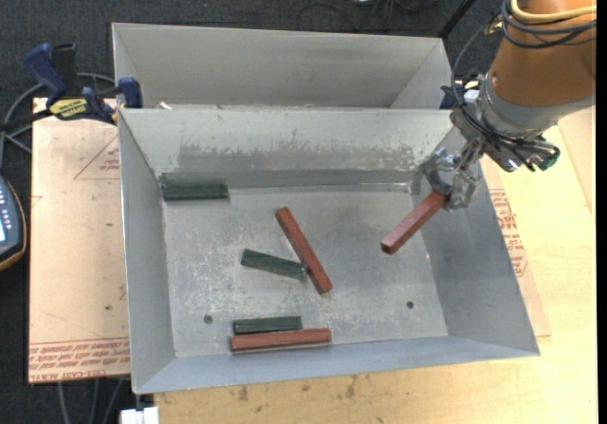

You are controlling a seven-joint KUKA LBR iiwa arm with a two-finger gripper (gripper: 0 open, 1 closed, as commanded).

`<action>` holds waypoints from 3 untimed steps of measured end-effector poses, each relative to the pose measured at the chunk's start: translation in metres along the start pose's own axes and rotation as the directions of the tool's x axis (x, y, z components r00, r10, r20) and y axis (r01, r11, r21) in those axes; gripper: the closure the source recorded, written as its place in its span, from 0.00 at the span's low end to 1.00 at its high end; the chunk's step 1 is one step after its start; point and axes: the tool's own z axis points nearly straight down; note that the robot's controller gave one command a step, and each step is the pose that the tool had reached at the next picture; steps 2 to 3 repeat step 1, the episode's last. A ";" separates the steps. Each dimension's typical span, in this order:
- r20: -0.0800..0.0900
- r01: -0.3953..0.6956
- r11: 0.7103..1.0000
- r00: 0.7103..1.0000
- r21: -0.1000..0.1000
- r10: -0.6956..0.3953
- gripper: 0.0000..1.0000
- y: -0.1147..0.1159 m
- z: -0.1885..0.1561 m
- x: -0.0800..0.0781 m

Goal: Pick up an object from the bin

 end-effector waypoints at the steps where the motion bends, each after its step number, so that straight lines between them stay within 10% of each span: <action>1: 0.004 0.004 1.000 1.000 -0.001 -0.004 1.00 0.047 -0.070 -0.022; 3: 0.004 0.004 1.000 1.000 -0.001 -0.004 1.00 0.047 -0.070 -0.022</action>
Offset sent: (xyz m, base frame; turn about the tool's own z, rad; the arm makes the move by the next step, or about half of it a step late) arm -0.0137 0.0472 0.0653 0.0009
